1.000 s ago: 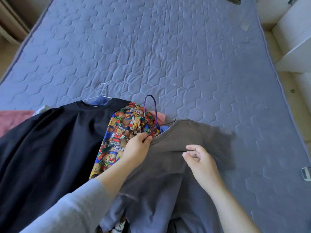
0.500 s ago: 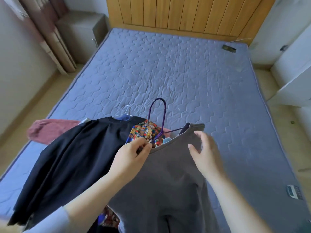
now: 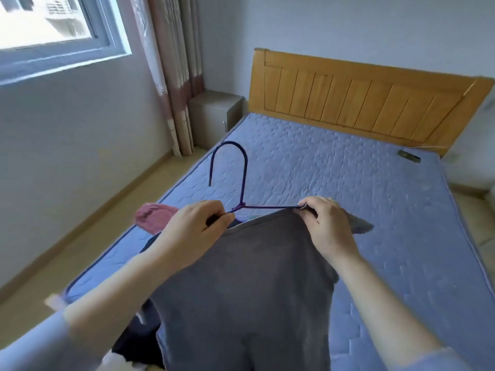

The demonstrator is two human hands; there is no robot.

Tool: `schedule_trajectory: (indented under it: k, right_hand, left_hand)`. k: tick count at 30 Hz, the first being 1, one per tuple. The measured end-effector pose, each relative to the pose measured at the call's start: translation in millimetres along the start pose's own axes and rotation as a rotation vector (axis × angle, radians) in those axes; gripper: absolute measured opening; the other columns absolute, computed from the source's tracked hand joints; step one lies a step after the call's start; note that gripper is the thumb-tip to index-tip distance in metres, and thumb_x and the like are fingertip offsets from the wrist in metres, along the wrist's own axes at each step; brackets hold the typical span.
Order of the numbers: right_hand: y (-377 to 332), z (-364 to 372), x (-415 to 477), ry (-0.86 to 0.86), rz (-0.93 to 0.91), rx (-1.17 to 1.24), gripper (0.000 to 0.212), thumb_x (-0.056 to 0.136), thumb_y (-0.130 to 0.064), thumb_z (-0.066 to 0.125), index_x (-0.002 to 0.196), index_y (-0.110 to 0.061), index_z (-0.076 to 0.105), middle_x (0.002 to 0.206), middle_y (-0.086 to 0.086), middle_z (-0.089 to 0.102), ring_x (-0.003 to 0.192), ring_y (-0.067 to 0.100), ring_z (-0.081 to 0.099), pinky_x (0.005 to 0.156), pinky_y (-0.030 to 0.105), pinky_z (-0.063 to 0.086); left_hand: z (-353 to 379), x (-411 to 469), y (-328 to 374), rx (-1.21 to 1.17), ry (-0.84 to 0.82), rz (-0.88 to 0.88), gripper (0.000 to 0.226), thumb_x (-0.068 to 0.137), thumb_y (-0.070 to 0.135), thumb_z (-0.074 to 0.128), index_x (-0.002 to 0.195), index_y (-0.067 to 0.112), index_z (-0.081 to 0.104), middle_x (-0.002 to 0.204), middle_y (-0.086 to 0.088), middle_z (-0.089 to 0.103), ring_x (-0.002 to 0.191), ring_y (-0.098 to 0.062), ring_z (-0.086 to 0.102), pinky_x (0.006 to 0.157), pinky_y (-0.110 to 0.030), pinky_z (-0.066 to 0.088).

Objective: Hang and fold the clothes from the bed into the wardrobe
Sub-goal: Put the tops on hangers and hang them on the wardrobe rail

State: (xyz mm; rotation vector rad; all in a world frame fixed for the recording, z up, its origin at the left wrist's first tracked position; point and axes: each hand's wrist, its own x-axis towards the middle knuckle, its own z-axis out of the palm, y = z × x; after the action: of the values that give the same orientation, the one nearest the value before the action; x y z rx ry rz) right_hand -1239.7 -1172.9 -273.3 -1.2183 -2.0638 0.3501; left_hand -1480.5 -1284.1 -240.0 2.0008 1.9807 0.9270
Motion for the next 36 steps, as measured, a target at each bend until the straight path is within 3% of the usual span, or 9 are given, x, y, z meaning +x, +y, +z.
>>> schedule_trajectory:
  k: [8,14,16,19,22,24,28,36]
  right_hand:
    - [-179.2,72.7,-22.1,-0.097,-0.134,0.179,0.004,0.088,-0.015,0.068,0.085,-0.015,0.072,0.083,0.000,0.069,0.087,0.022,0.059,0.075,0.029,0.043]
    - [-286.6,132.5,-36.1,-0.234,-0.173,0.387,0.015,0.088,-0.020,0.068,0.073,-0.019,0.065,0.065,-0.009,0.063,0.068,0.004,0.057,0.058,0.014,0.037]
    - [-314.4,153.8,-38.2,-0.304,-0.159,0.443,0.015,0.088,-0.023,0.067,0.075,-0.019,0.065,0.065,-0.009,0.063,0.067,0.004,0.058,0.062,0.021,0.042]
    - [-342.8,183.2,-39.5,-0.382,-0.140,0.458,0.013,0.088,-0.028,0.067,0.078,-0.021,0.065,0.069,-0.006,0.065,0.073,0.017,0.061,0.069,0.032,0.047]
    - [-348.8,207.5,-37.8,-0.420,-0.134,0.453,0.008,0.088,-0.024,0.068,0.082,-0.018,0.067,0.067,-0.011,0.060,0.070,0.014,0.056,0.062,0.014,0.041]
    - [-340.8,219.3,-34.1,-0.442,-0.140,0.403,0.008,0.088,-0.022,0.068,0.094,-0.017,0.070,0.080,-0.010,0.065,0.079,0.010,0.058,0.065,0.007,0.037]
    - [-303.3,232.1,-17.6,-0.489,-0.076,0.373,0.027,0.087,-0.023,0.068,0.114,-0.019,0.065,0.106,-0.009,0.059,0.100,0.004,0.052,0.087,0.016,0.037]
    - [-188.8,234.9,14.0,-0.487,0.128,0.309,0.021,0.087,-0.017,0.066,0.108,-0.016,0.069,0.106,-0.001,0.068,0.098,0.010,0.061,0.088,0.017,0.041]
  left_hand:
    - [-133.8,-109.8,-83.6,0.017,0.163,-0.142,0.045,0.094,0.043,0.051,0.059,0.018,0.037,0.053,0.006,0.035,0.054,-0.013,0.031,0.053,-0.033,0.030]
    - [-222.9,-180.1,-124.8,0.145,0.308,-0.272,0.052,0.094,0.047,0.052,0.061,0.011,0.034,0.056,0.004,0.031,0.056,-0.017,0.029,0.053,-0.034,0.027]
    - [-245.9,-195.4,-134.2,0.210,0.347,-0.322,0.053,0.093,0.049,0.051,0.060,0.011,0.035,0.055,0.002,0.034,0.057,-0.019,0.033,0.053,-0.034,0.029]
    - [-265.6,-209.3,-146.4,0.289,0.381,-0.376,0.052,0.092,0.051,0.051,0.059,0.012,0.042,0.056,0.000,0.044,0.060,-0.019,0.043,0.054,-0.034,0.034]
    - [-264.6,-210.3,-157.6,0.336,0.380,-0.431,0.051,0.092,0.050,0.052,0.054,0.019,0.038,0.054,0.003,0.041,0.057,-0.012,0.040,0.050,-0.031,0.026]
    - [-253.8,-204.6,-165.5,0.357,0.359,-0.476,0.051,0.093,0.049,0.053,0.053,0.021,0.037,0.054,0.004,0.042,0.057,-0.010,0.040,0.050,-0.030,0.025]
    - [-218.7,-181.8,-187.4,0.313,0.305,-0.568,0.050,0.093,0.046,0.055,0.052,0.022,0.038,0.053,0.005,0.041,0.057,-0.009,0.040,0.050,-0.030,0.026]
    - [-123.7,-102.5,-232.1,0.150,0.173,-0.801,0.042,0.098,0.036,0.049,0.073,0.003,0.060,0.070,-0.006,0.060,0.071,-0.026,0.055,0.059,-0.033,0.037]
